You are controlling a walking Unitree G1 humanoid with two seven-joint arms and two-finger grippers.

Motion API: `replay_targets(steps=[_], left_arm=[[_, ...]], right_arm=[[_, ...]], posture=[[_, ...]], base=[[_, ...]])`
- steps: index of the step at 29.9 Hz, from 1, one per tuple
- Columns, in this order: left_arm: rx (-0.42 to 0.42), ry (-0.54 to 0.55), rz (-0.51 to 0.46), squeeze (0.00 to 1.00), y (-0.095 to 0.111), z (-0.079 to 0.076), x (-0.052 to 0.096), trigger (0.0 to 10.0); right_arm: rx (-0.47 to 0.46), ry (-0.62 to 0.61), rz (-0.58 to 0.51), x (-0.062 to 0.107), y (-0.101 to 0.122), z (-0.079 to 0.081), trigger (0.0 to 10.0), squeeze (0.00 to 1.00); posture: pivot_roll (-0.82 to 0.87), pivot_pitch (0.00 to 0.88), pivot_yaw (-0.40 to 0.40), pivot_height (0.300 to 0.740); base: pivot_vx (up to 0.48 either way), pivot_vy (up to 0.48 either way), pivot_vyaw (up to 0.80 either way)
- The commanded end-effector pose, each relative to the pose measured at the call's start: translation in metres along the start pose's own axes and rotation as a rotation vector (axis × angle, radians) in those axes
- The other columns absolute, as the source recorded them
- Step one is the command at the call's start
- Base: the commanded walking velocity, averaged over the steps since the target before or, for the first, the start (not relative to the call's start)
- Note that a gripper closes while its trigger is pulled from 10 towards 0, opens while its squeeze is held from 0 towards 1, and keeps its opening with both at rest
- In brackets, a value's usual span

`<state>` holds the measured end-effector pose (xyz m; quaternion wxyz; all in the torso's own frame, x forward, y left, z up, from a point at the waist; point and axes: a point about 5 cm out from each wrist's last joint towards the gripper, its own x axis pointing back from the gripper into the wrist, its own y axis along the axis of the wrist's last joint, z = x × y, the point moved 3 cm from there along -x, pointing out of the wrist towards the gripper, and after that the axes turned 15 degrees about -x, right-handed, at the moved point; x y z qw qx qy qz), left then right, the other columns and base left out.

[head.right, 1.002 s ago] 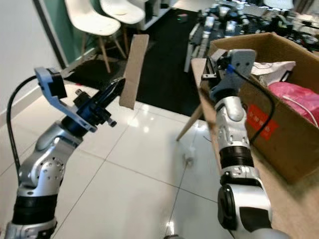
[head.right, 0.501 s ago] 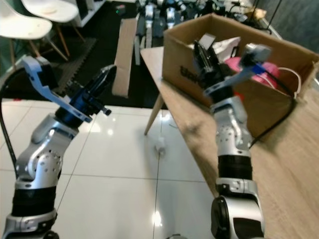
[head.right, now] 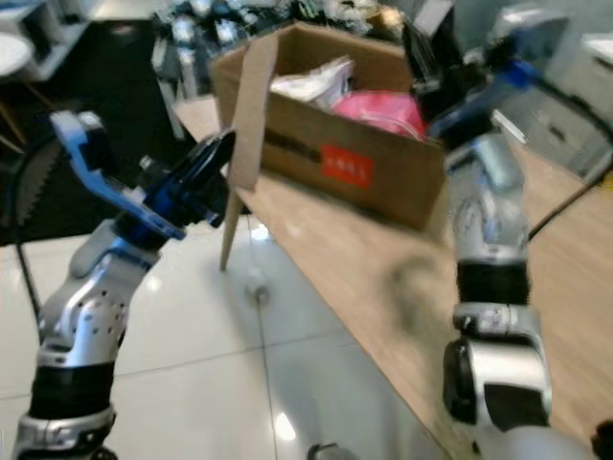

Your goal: Picking trash to rubbish bin

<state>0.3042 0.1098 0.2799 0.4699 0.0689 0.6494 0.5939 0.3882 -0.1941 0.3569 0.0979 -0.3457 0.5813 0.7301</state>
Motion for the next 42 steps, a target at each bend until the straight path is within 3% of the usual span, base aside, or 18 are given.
replay_targets(steps=[1,3,8,13,16,21,22,23,25,33,34,35,42], left_arm=[[0.008,-0.012,0.007,0.0,0.001,-0.005,0.001,10.0],[0.007,-0.013,0.005,0.0,0.003,-0.007,0.0,10.0],[-0.008,-0.005,0.0,0.0,0.01,-0.006,-0.003,10.0],[-0.01,-0.004,-0.002,0.0,0.013,-0.006,-0.004,10.0],[-0.017,0.001,-0.002,0.0,0.018,-0.006,-0.004,10.0],[-0.021,0.008,0.003,0.0,0.021,-0.005,-0.002,10.0],[-0.021,0.009,0.004,0.0,0.022,-0.005,-0.001,10.0],[-0.021,0.009,0.005,0.0,0.022,-0.006,-0.001,10.0],[-0.017,0.002,0.006,0.0,0.022,-0.006,-0.002,10.0],[-0.014,-0.015,0.003,0.0,0.023,-0.007,-0.005,10.0],[-0.014,-0.021,0.0,0.0,0.024,-0.007,-0.006,10.0],[-0.014,-0.026,-0.001,0.0,0.024,-0.007,-0.007,10.0],[-0.01,-0.041,-0.011,0.0,0.023,-0.007,-0.011,10.0]], right_arm=[[0.088,0.003,0.011,-0.006,-0.001,0.0,10.0,0.0],[0.18,0.002,0.043,-0.01,-0.004,-0.003,10.0,0.0],[0.274,0.01,0.084,-0.022,-0.008,-0.008,10.0,0.0],[0.289,0.031,0.096,-0.026,-0.01,-0.007,10.0,0.0],[0.317,0.086,0.177,-0.034,-0.024,0.002,10.0,0.0],[0.355,0.062,0.214,-0.038,-0.024,-0.001,10.0,0.0],[0.396,0.042,0.216,-0.042,-0.017,-0.004,10.0,0.44],[0.413,0.029,0.22,-0.044,-0.015,-0.006,10.0,0.95],[0.446,0.005,0.208,-0.046,-0.008,-0.009,10.0,1.0],[0.476,-0.003,0.178,-0.048,0.006,-0.016,10.0,1.0],[0.477,0.013,0.191,-0.047,0.01,-0.018,10.0,0.67],[0.492,0.032,0.216,-0.047,0.013,-0.02,10.0,0.0],[0.639,0.191,0.487,-0.032,0.006,-0.034,10.0,0.0]], posture=[[0.1,0.158,-0.022,0.74],[0.1,0.176,-0.022,0.74],[0.11,0.22,-0.021,0.74],[0.11,0.238,-0.019,0.74],[0.12,0.27,-0.017,0.74],[0.12,0.286,-0.013,0.74],[0.12,0.292,-0.012,0.74],[0.11,0.293,-0.011,0.74],[0.11,0.291,-0.008,0.74],[0.1,0.281,0.001,0.74],[0.1,0.276,0.003,0.74],[0.09,0.267,0.005,0.74],[0.06,0.233,0.0,0.74]], base=[[0.0,0.0,0.0],[0.0,0.0,0.0],[0.0,0.0,0.0],[0.0,0.0,0.0],[0.0,0.0,0.0],[0.0,0.0,0.0],[0.0,0.0,0.0],[0.0,0.0,0.0],[0.0,0.0,0.0],[0.0,0.0,0.0],[0.0,0.0,0.0],[0.0,0.0,0.0],[0.0,0.0,0.0]])
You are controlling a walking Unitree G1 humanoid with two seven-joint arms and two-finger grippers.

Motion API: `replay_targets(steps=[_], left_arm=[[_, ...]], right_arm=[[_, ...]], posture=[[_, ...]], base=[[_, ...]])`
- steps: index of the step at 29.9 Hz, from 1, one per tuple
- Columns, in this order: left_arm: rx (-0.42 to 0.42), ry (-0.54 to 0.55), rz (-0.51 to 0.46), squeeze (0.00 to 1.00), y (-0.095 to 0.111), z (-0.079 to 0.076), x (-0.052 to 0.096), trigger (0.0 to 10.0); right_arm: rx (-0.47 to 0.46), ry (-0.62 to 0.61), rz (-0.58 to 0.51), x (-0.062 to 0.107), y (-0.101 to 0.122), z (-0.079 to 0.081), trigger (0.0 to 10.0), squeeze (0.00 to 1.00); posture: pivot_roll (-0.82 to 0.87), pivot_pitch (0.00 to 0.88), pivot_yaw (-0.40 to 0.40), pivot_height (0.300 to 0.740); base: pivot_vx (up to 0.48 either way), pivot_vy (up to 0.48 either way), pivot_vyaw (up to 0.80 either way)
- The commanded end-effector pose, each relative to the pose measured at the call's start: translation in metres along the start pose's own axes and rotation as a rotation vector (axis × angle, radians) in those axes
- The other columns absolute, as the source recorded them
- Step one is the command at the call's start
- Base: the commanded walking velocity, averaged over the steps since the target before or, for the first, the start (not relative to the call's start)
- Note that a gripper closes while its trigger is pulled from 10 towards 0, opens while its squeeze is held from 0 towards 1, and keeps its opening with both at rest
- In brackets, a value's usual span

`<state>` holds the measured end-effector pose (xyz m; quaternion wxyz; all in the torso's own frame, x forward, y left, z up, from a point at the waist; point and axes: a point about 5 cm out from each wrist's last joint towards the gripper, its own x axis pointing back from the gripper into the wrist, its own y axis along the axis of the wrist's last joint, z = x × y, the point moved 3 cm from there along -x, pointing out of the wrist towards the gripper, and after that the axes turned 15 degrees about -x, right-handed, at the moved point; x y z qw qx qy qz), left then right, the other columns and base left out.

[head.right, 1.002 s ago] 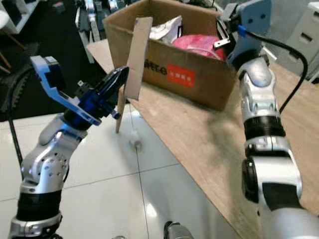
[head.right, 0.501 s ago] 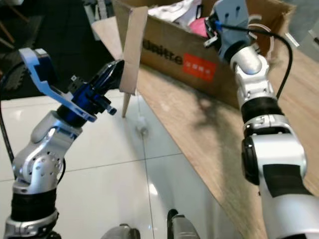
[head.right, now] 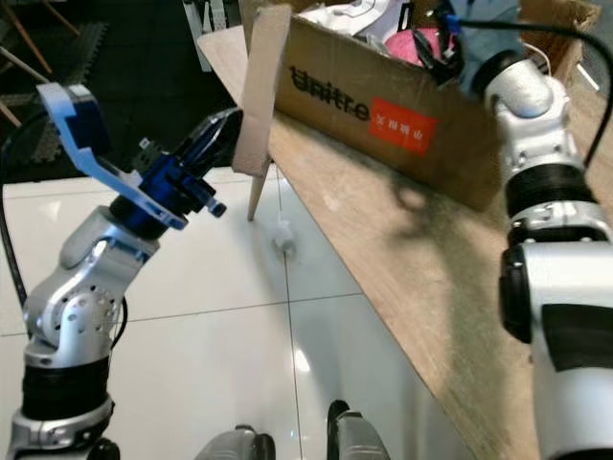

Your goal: Picking trash to rubbish bin

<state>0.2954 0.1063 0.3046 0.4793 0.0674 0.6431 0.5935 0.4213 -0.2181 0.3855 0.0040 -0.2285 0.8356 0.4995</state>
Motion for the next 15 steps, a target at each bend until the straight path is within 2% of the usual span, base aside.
replay_targets(steps=[1,3,5,8,10,11,12,15], left_arm=[[0.0,-0.027,-0.004,0.0,-0.001,-0.002,-0.002,10.0],[0.0,-0.027,-0.004,0.0,-0.001,-0.002,-0.002,10.0],[0.001,-0.031,-0.017,0.0,-0.001,-0.002,-0.004,10.0],[0.0,-0.038,-0.031,0.0,-0.001,-0.002,-0.007,10.0],[-0.001,-0.04,-0.035,0.0,-0.001,-0.002,-0.008,10.0],[-0.004,-0.044,-0.043,0.0,0.001,-0.002,-0.009,10.0],[-0.004,-0.044,-0.043,0.0,0.001,-0.002,-0.009,10.0],[-0.008,-0.051,-0.053,0.0,0.002,-0.003,-0.011,10.0]], right_arm=[[0.085,0.122,0.129,0.007,-0.015,0.004,10.0,0.0],[0.085,0.122,0.129,0.007,-0.015,0.004,10.0,0.0],[0.147,0.216,0.237,0.017,-0.027,0.004,10.0,0.0],[0.154,0.268,0.311,0.025,-0.035,0.002,10.0,0.0],[0.146,0.288,0.326,0.027,-0.037,0.002,10.0,0.0],[0.134,0.344,0.35,0.032,-0.039,0.005,10.0,0.0],[0.134,0.344,0.35,0.032,-0.039,0.005,10.0,0.0],[0.119,0.46,0.337,0.039,-0.036,0.013,10.0,0.0]], posture=[[0.06,0.225,-0.002,0.74],[0.06,0.225,-0.002,0.74],[0.03,0.203,-0.007,0.74],[0.02,0.185,-0.012,0.74],[0.02,0.183,-0.012,0.74],[0.02,0.175,-0.013,0.74],[0.02,0.175,-0.013,0.74],[0.02,0.162,-0.016,0.74]], base=[[0.0,0.0,0.0],[0.0,0.0,0.0],[0.0,0.0,0.0],[0.0,0.0,0.0],[0.0,0.0,0.0],[0.0,0.0,0.0],[0.0,0.0,0.0],[0.0,0.0,0.0]])
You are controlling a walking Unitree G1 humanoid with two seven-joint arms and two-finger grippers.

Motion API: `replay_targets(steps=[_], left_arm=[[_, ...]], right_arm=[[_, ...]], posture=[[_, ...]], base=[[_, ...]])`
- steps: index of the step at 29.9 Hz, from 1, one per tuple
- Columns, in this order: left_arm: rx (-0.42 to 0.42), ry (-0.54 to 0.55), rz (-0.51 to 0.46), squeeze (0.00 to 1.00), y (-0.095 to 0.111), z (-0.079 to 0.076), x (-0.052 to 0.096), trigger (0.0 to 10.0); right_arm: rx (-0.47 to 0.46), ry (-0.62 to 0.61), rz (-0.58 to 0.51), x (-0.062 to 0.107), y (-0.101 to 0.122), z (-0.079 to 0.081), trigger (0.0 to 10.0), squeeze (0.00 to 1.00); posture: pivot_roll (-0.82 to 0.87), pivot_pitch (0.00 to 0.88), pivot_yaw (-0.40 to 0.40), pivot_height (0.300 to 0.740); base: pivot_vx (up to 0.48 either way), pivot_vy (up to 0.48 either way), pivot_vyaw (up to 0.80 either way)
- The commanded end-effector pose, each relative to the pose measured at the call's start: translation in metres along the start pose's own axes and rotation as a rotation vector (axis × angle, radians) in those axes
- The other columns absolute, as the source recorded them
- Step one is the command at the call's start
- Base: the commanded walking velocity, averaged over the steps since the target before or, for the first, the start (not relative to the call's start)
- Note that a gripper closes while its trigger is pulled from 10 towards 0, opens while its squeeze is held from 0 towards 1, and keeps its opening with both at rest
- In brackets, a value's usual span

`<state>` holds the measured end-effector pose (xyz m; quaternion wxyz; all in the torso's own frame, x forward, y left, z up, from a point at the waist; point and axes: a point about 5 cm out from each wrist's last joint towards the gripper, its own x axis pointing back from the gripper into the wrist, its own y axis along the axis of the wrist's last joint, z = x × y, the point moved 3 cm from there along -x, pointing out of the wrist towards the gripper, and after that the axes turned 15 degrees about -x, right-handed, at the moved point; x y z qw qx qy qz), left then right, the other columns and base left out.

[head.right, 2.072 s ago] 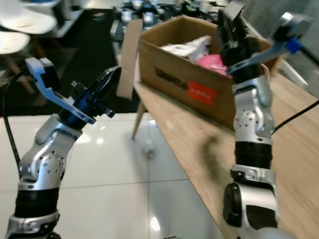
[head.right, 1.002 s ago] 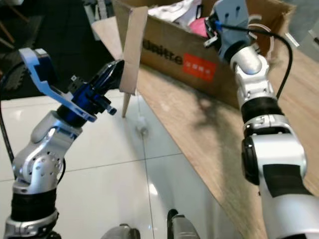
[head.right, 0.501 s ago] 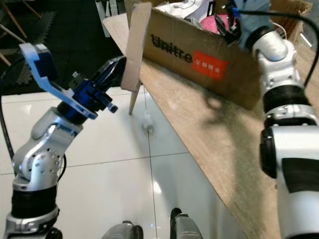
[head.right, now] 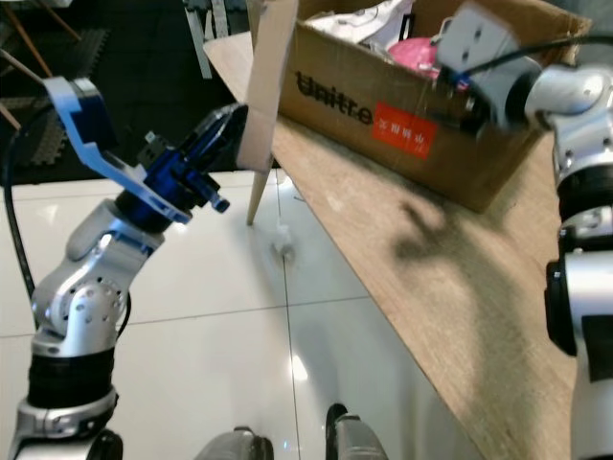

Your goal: Picking trash to rubbish bin

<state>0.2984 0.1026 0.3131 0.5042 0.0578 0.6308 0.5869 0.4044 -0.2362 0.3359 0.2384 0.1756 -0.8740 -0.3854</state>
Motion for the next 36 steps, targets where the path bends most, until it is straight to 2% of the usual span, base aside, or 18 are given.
replay_targets(steps=[1,8,14,17,19,22,31,36], left_arm=[[0.01,-0.017,-0.006,0.0,-0.003,-0.004,-0.002,10.0],[0.008,-0.02,-0.014,0.0,-0.003,-0.003,-0.003,10.0],[0.005,-0.021,-0.02,0.0,-0.004,-0.003,-0.003,10.0],[0.004,-0.022,-0.021,0.0,-0.003,-0.002,-0.003,10.0],[0.003,-0.026,-0.025,0.0,-0.003,-0.002,-0.004,10.0],[0.005,-0.03,-0.026,0.0,-0.003,-0.002,-0.004,10.0],[0.014,-0.059,-0.023,0.0,-0.006,-0.006,-0.008,10.0],[-0.024,-0.068,0.011,0.0,-0.008,-0.003,-0.011,10.0]], right_arm=[[0.011,0.048,-0.016,0.007,0.004,0.001,10.0,0.0],[-0.02,0.13,-0.074,0.012,0.012,0.007,10.0,0.0],[-0.008,0.46,-0.131,0.026,0.018,0.045,10.0,0.0],[0.0,0.502,-0.15,0.029,0.022,0.051,10.0,0.0],[0.019,0.568,-0.176,0.034,0.028,0.062,10.0,0.0],[0.031,0.588,-0.168,0.036,0.028,0.067,10.0,0.0],[0.007,0.458,-0.117,0.041,0.017,0.061,10.0,0.0],[-0.036,0.379,-0.082,0.041,0.008,0.056,10.0,0.0]], posture=[[0.02,0.162,-0.016,0.74],[0.01,0.153,-0.02,0.74],[0.01,0.145,-0.025,0.74],[0.01,0.145,-0.022,0.74],[0.01,0.145,-0.019,0.74],[0.0,0.146,-0.016,0.74],[-0.01,0.137,0.004,0.74],[-0.01,0.138,0.012,0.74]], base=[[0.0,0.0,0.0],[0.0,0.0,0.0],[0.0,0.0,0.0],[0.0,0.0,0.0],[0.0,0.0,0.0],[0.0,0.0,0.0],[0.0,0.0,0.0],[0.0,0.0,0.0]])
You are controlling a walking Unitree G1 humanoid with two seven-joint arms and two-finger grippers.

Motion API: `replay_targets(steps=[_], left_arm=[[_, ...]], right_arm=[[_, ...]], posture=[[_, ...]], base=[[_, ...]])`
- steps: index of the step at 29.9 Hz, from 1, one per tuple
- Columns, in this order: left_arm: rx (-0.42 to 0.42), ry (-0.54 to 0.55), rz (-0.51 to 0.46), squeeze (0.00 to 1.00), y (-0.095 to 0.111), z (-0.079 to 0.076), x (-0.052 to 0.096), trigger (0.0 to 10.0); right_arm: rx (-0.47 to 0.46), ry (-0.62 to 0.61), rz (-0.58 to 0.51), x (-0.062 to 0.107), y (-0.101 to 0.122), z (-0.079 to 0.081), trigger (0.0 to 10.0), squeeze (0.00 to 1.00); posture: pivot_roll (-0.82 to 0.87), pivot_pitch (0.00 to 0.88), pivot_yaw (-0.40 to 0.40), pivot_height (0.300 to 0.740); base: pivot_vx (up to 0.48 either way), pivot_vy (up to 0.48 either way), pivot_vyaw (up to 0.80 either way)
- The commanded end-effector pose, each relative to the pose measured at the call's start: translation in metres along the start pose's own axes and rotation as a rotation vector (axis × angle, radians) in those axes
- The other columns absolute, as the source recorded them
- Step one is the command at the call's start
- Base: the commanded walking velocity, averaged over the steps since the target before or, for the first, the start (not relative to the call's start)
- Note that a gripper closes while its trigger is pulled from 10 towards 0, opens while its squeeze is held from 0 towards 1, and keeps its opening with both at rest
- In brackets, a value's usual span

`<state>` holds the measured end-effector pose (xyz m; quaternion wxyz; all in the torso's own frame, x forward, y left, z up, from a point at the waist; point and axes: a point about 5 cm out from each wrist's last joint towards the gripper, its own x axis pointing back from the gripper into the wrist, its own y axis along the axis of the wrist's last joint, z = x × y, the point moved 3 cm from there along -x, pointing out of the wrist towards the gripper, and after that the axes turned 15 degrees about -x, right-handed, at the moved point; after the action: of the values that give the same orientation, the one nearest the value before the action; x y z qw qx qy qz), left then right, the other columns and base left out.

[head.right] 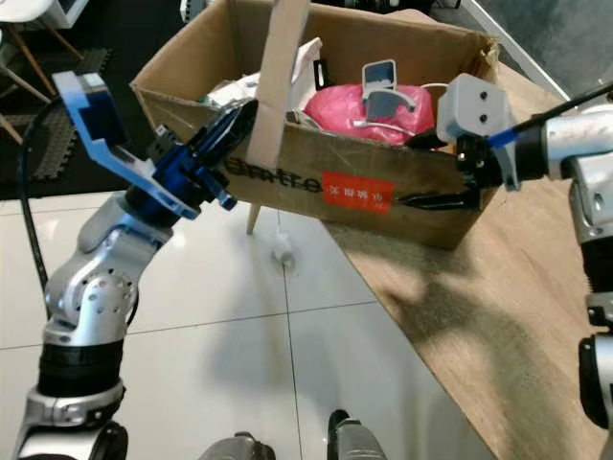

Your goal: Picking trash to rubbish bin

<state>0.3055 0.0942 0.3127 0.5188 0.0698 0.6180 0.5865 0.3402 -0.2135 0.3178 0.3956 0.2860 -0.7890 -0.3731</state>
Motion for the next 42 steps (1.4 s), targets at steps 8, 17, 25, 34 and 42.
replay_targets(steps=[8,17,25,34,42], left_arm=[[-0.396,-0.009,0.204,0.0,-0.004,0.019,-0.023,10.0],[-0.791,0.082,0.204,0.0,0.023,0.043,-0.063,10.0],[-1.143,-0.084,0.296,0.0,0.004,0.038,-0.09,10.0],[-1.453,-0.281,0.361,1.0,-0.023,0.033,-0.099,10.0],[-1.495,-0.172,0.307,0.0,0.003,0.052,-0.11,10.0]], right_arm=[[-0.03,-0.057,0.001,0.004,-0.007,0.003,10.0,0.0],[-0.058,-0.059,-0.016,-0.001,-0.01,0.009,10.0,0.0],[-0.074,-0.07,-0.007,0.0,-0.014,0.012,10.0,0.0],[-0.089,-0.082,-0.007,0.002,-0.015,0.016,10.0,0.0],[-0.096,-0.092,-0.009,0.002,-0.015,0.016,10.0,0.0]], posture=[[-0.01,0.145,0.02,0.74],[-0.01,0.15,0.024,0.74],[-0.04,0.16,0.037,0.74],[-0.04,0.161,0.037,0.74],[-0.05,0.157,0.035,0.74]], base=[[0.0,0.0,0.0],[0.0,0.0,0.0],[0.0,0.0,0.0],[0.0,0.0,0.0],[0.0,0.0,0.0]])
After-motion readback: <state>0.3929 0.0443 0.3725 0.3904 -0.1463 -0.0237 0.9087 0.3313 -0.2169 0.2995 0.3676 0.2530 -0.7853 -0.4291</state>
